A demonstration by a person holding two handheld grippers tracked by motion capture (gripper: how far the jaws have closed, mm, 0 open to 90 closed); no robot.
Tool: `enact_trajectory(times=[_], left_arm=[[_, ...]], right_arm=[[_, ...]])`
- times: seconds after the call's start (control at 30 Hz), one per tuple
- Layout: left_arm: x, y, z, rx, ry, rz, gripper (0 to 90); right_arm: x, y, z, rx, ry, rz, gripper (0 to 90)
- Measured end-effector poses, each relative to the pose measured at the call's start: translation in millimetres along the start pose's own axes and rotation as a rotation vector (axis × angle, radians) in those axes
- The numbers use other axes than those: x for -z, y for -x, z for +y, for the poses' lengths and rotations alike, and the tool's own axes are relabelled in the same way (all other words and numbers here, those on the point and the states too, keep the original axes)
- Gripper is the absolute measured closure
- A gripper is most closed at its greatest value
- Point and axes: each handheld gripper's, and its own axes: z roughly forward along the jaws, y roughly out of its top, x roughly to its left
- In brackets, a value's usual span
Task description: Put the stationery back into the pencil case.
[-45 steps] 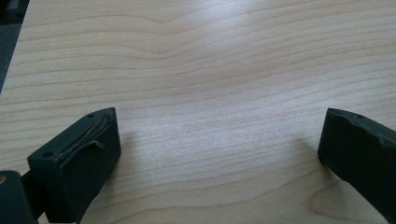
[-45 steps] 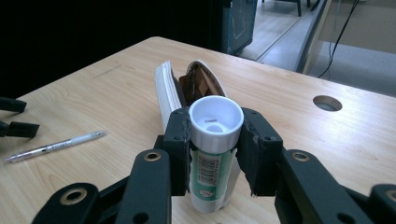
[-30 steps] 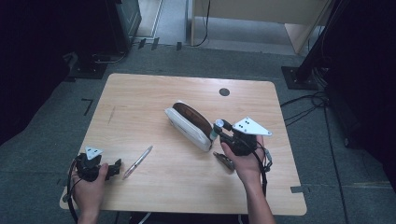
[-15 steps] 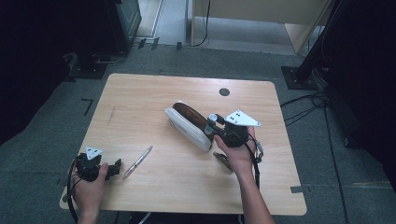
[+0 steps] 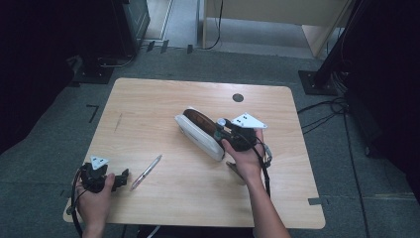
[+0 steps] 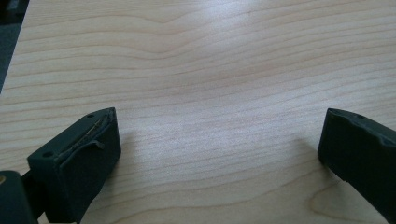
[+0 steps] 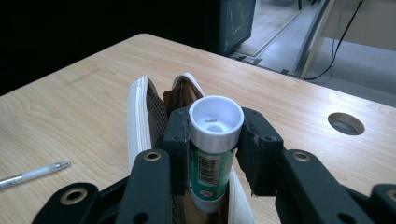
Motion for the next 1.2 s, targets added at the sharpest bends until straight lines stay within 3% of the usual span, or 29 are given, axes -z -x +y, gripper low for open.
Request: enact_trajectory(times=[0.3, 0.77, 1.2], left_arm=[[-0.1, 0.1, -0.1, 0.000, 0.001, -0.001, 0.0], [-0.1, 0.2, 0.0, 0.001, 0.001, -0.002, 0.0], [-0.1, 0.2, -0.1, 0.000, 0.001, -0.002, 0.0]], right_arm=[[-9.5, 1.1, -1.8, -0.015, -0.020, 0.009, 65.4], [-10.3, 4.4, -2.7, -0.044, -0.020, 0.038, 63.8], [-15.1, 4.0, 1.4, -0.036, -0.036, 0.064, 66.3]])
